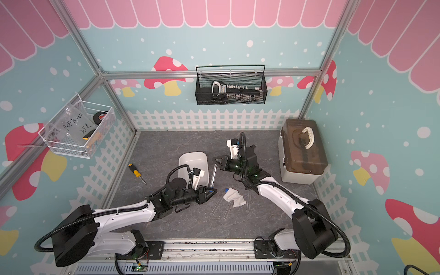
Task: Wipe the exteriors of test tubes
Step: Adjust the test tube.
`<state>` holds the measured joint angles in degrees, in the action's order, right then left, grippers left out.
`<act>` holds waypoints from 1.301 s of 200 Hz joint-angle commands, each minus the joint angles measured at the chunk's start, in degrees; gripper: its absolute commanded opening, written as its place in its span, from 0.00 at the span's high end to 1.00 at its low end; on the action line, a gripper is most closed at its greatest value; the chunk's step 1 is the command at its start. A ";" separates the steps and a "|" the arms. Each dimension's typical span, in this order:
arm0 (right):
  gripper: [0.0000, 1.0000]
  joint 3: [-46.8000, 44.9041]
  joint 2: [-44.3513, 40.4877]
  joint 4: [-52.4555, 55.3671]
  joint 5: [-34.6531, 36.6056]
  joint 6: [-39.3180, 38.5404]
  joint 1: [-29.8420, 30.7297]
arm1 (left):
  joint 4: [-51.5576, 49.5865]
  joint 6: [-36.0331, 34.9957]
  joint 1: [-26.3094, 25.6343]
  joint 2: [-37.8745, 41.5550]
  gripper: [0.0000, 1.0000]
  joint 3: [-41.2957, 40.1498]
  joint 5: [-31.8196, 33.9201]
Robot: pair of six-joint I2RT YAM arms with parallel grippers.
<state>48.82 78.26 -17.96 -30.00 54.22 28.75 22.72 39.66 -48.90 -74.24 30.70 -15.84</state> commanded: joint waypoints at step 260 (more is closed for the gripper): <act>0.30 -4.69 -14.01 43.39 20.58 -15.72 -0.30 | -19.19 -6.00 -0.33 5.84 0.91 2.87 15.84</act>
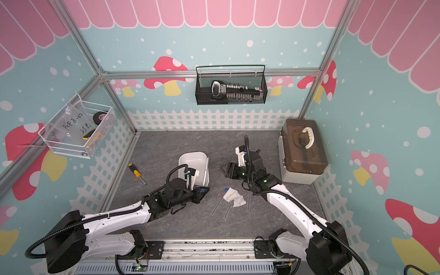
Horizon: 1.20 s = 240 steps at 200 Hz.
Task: Wipe the exteriors of test tubes
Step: Adjust the test tube, then pick up the cleaning item from the test tube.
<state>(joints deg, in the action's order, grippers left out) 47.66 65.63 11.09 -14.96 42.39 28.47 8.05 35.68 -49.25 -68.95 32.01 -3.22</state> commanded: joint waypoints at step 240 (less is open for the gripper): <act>0.82 -22.25 -0.22 -0.31 8.02 16.32 5.28 | -1.02 -0.96 -0.01 -3.12 0.91 1.50 -3.02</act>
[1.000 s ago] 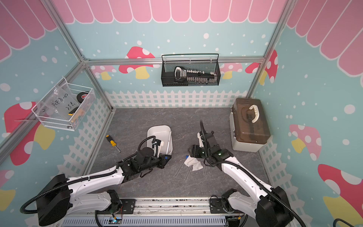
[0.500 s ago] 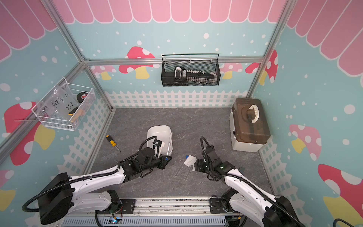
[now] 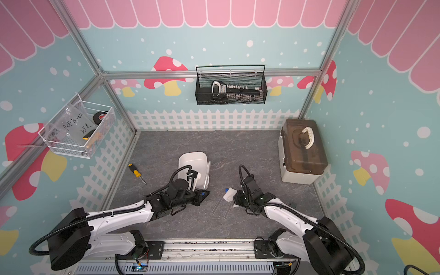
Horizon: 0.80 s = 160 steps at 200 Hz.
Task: Wipe the exteriors of test tubes
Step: Pick up the cleaning item from the test tube.
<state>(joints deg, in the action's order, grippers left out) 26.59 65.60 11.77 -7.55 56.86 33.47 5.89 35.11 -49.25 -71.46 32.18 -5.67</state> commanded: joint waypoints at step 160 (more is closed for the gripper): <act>1.00 38.04 -1.01 12.75 -2.85 -12.70 -0.56 | 6.00 1.85 0.00 -4.88 0.91 1.64 -6.02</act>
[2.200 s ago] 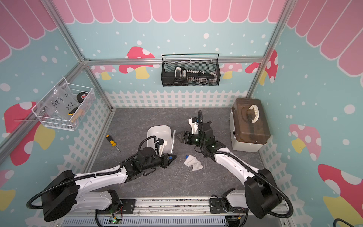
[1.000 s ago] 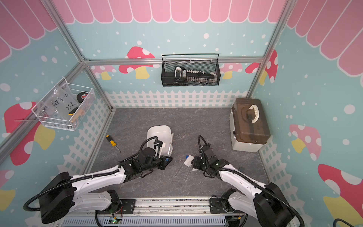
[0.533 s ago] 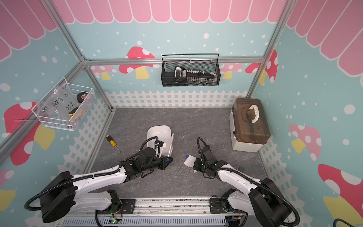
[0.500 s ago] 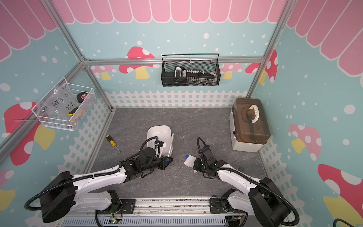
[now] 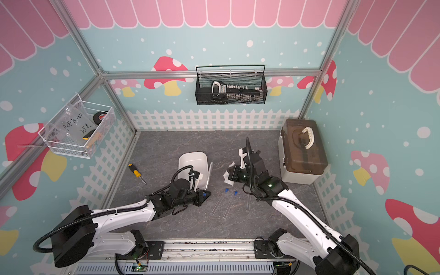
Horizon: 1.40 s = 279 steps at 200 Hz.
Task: Wipe the exteriors of test tubes
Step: Pick up the cleaning item from the test tube, then wipe the dirt from the test tube.
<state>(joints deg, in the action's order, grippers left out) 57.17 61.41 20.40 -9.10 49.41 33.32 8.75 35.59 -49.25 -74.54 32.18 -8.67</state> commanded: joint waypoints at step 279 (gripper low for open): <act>1.00 -2.86 9.32 -8.24 -12.03 -2.06 -0.22 | 7.11 3.33 -0.76 -4.82 0.91 4.03 -4.41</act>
<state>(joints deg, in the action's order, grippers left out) 60.10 73.71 11.53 -22.70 45.74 32.99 15.07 38.39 -49.65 -80.47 34.92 -14.09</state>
